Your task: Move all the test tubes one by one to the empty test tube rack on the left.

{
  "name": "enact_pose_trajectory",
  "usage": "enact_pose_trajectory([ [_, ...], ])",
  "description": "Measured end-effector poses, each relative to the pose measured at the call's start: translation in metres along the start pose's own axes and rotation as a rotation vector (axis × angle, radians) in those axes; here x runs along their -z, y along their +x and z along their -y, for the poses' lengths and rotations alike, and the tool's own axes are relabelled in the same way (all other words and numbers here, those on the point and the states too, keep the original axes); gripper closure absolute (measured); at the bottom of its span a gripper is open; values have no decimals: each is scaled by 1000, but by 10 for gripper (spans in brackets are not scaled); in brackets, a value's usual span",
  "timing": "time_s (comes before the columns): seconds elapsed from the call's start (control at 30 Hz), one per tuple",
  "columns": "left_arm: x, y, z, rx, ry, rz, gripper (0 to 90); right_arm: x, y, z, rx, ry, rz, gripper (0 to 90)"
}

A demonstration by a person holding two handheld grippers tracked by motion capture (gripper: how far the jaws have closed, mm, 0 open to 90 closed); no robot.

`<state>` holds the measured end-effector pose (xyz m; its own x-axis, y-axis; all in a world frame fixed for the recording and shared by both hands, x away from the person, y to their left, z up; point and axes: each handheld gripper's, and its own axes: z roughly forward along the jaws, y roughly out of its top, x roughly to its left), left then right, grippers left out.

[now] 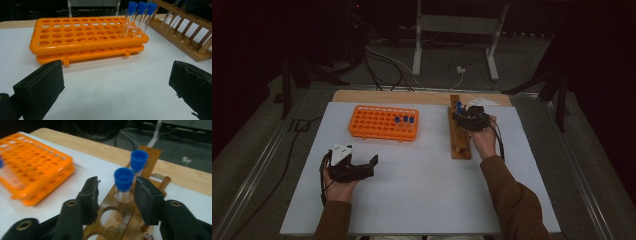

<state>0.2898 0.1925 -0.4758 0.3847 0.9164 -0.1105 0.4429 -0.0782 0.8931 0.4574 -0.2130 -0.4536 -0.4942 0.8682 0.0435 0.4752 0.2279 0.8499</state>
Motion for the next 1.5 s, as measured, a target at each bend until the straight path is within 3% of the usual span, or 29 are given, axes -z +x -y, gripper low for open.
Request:
enact_pose_trajectory([
  [0.1,-1,0,0,-3,4,1,7,-5,0,1,12,-9,28,651],
  [0.23,-1,0,1,-6,6,1,7,-9,-2,2,-5,-12,26,734],
  [0.4,-2,-1,1,-5,9,2,7,-12,2,2,20,0,53,749],
  [0.73,-3,-1,2,-8,14,4,7,-13,-2,1,-44,-4,57,769],
  [0.83,-4,-1,2,-8,17,4,7,-10,-2,-1,-44,-17,57,770],
  [1.33,-8,-1,4,-2,28,5,7,16,-5,-14,-49,-86,43,770],
  [1.5,-10,0,5,-2,34,8,7,28,-3,-20,-31,-109,34,770],
])
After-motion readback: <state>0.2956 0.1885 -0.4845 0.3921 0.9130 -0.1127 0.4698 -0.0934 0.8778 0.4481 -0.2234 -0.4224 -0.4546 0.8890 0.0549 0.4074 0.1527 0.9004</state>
